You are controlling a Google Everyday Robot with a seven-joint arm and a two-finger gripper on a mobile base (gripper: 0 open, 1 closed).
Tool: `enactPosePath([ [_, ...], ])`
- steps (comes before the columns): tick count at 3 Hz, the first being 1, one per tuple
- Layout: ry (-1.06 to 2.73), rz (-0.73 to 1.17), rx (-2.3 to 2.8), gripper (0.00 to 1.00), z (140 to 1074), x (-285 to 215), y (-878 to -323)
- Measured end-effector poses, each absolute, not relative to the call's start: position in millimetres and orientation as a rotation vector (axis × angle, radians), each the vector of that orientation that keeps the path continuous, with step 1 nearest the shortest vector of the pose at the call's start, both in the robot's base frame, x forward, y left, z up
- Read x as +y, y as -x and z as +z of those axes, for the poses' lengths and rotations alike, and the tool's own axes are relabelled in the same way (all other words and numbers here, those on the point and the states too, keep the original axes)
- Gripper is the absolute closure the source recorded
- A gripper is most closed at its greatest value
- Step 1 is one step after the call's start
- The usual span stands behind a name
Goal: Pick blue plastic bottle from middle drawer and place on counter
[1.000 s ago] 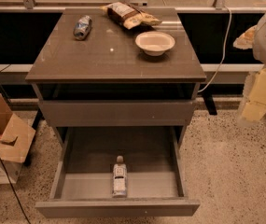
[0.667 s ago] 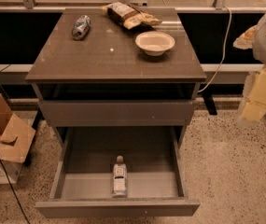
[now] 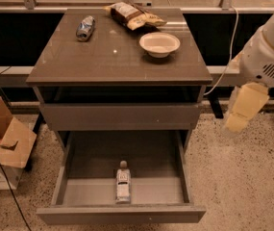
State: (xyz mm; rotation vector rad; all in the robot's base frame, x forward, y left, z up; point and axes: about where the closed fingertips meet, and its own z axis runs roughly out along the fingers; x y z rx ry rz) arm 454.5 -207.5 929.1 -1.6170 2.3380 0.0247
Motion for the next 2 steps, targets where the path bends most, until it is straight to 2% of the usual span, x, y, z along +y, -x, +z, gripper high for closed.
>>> enactPosePath([
  [2, 1.520, 0.100, 2.500, 0.00, 846.9, -208.5, -479.2],
])
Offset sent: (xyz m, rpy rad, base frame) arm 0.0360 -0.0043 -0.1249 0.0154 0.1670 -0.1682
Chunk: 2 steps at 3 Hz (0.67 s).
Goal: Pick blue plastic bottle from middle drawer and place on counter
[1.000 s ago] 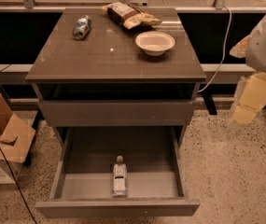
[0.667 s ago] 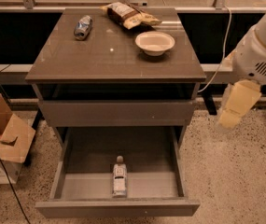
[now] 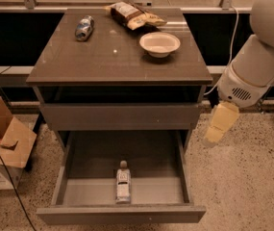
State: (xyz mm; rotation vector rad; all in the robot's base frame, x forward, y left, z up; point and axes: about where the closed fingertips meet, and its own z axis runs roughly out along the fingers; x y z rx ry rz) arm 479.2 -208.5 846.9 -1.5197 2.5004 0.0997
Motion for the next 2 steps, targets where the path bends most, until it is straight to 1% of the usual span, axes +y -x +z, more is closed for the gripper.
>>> enactPosePath([
  [1, 1.517, 0.102, 2.503, 0.00, 845.7, -208.5, -479.5],
  [2, 1.487, 0.137, 2.562, 0.00, 828.4, -196.6, -480.7],
])
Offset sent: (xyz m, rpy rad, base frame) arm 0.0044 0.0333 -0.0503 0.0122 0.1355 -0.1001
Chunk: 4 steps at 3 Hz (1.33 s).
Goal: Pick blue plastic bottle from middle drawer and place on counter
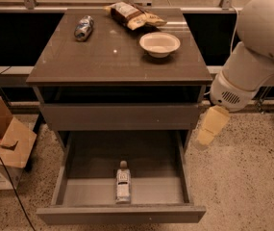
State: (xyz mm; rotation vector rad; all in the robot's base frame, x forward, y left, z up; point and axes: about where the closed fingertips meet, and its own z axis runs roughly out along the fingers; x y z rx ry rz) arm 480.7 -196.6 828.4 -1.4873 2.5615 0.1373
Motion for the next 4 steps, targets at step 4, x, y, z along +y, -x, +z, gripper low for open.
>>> enactPosePath([
  [4, 1.156, 0.433, 2.867, 0.00, 679.6, -126.8, -505.1],
])
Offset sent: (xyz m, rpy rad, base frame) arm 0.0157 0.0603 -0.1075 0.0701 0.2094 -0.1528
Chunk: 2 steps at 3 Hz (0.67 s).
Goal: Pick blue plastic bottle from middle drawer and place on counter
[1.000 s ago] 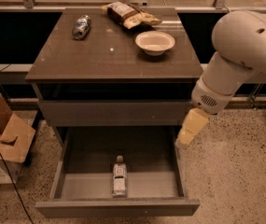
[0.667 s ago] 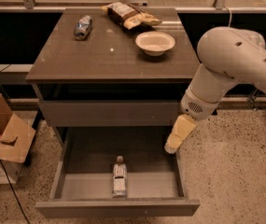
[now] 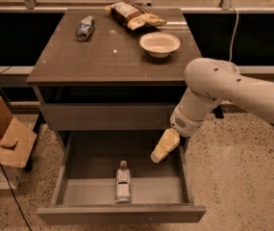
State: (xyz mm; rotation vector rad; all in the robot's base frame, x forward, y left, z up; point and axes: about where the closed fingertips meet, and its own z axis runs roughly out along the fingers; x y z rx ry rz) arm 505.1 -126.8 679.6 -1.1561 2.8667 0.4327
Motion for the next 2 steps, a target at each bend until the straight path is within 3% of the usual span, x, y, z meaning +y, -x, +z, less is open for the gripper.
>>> enactPosePath([
  [2, 1.081, 0.567, 2.875, 0.00, 653.3, -106.9, -505.7],
])
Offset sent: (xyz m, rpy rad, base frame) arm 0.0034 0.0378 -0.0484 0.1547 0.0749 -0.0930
